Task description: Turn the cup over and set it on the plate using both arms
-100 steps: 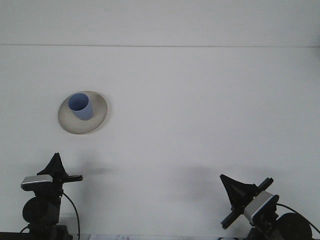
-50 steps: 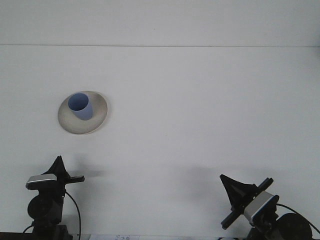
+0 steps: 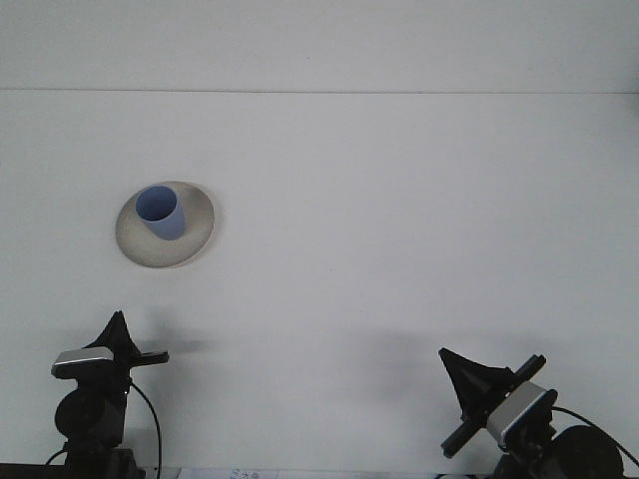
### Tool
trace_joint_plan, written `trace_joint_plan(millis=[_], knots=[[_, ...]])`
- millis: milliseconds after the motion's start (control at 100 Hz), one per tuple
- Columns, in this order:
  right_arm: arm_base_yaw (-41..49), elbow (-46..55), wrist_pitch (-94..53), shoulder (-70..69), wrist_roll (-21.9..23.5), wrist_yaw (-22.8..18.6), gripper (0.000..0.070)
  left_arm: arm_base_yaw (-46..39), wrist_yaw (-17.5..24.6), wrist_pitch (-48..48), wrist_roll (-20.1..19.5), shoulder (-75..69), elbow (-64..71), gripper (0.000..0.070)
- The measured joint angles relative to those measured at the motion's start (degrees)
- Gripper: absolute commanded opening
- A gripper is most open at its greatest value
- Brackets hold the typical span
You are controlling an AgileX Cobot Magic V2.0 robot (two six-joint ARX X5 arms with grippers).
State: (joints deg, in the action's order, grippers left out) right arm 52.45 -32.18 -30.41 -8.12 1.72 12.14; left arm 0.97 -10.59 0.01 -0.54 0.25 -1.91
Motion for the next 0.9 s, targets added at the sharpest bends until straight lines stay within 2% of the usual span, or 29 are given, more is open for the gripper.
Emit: trace_joint_plan(millis=[140, 240, 310, 450, 600, 720, 900], knots=[[0.00, 0.00, 0.00, 0.00, -0.20, 0.02, 0.0006, 0.00, -0.02, 0.00, 0.00, 0.00, 0.00, 0.0015], [-2.23, 0.20, 0.26, 0.00, -2.69, 0.26, 0.0006, 0.00, -0.02, 0.00, 0.00, 0.00, 0.00, 0.0015], [-7.63, 1.84, 1.86, 0.02, -4.11, -1.01, 0.0006, 0.00, 0.00, 0.00, 0.00, 0.00, 0.00, 0.0015], [-24.22, 10.32, 8.85, 2.16, -4.66, -7.34, 0.0006, 0.00, -0.02, -0.02, 0.00, 0.00, 0.00, 0.0015], [-43.23, 20.57, 17.66, 6.58, -1.38, -16.52, 0.0006, 0.00, 0.00, 0.00, 0.00, 0.00, 0.00, 0.0015], [-51.98, 25.83, 18.56, 8.00, 2.75, -16.13, 0.0006, 0.00, 0.00, 0.02, 0.00, 0.00, 0.00, 0.0015], [-53.00, 30.42, 23.54, 7.98, 3.93, -16.06, 0.0006, 0.00, 0.00, -0.02, 0.00, 0.00, 0.00, 0.0015]])
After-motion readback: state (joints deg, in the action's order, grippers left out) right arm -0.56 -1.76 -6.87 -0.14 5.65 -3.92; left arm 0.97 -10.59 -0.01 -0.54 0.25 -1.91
